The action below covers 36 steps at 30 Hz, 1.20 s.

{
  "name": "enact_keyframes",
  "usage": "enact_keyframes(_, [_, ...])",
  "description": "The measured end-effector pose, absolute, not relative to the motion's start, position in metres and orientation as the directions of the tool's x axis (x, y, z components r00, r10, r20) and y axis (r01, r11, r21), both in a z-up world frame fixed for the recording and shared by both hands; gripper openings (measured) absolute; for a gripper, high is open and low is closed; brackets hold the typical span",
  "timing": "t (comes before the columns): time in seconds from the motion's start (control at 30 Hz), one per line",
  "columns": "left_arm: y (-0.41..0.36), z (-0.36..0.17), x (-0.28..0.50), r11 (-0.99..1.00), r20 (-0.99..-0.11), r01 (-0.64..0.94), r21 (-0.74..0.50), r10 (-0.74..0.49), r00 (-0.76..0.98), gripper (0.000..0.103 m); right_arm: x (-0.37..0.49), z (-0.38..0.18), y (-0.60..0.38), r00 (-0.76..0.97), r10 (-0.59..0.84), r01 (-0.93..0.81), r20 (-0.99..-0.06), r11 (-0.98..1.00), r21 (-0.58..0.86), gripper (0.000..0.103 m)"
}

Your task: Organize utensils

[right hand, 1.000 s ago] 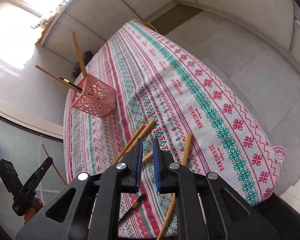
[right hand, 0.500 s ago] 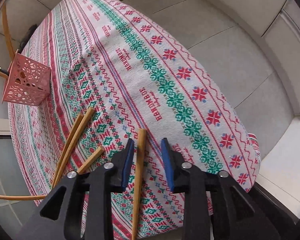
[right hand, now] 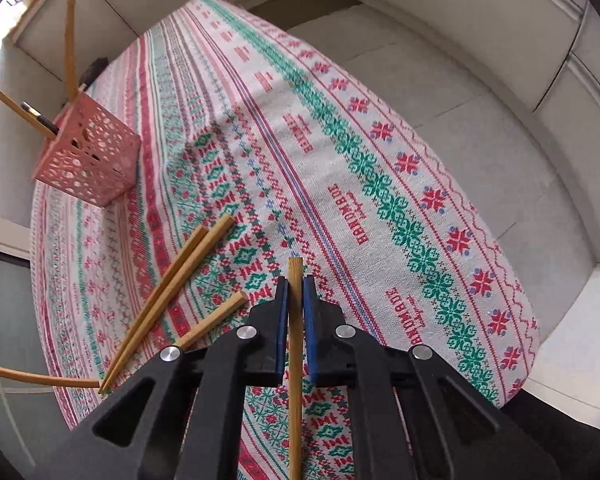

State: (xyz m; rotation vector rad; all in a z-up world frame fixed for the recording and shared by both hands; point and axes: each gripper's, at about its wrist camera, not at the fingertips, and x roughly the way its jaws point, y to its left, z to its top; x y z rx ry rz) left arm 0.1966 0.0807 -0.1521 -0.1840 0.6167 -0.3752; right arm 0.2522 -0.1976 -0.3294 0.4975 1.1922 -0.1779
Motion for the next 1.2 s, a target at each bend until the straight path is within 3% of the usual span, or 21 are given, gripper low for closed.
enact_keyframes(0.37, [0.067,-0.118,0.191,0.915,-0.451,0.307,-0.264,-0.398,0.799,0.004,0.201,-0.199,-0.195,0.720,0.142,0.173,-0.680,0.911,0.374,0.008])
enact_keyframes(0.9, [0.024,-0.053,0.268,0.924,-0.265,0.324,-0.205,-0.371,0.890,0.004,0.255,-0.083,-0.216,0.883,0.168,0.051,-0.438,0.894,0.445,0.008])
enact_keyframes(1.07, [0.011,-0.069,0.299,0.946,-0.272,0.290,-0.148,-0.321,0.907,0.004,0.276,-0.075,-0.215,0.893,0.172,0.033,-0.417,0.897,0.440,0.008])
enact_keyframes(1.2, [0.001,-0.102,0.325,0.961,-0.352,0.261,-0.092,-0.277,0.894,0.005,0.291,-0.075,-0.212,0.895,0.174,0.028,-0.411,0.897,0.442,0.008])
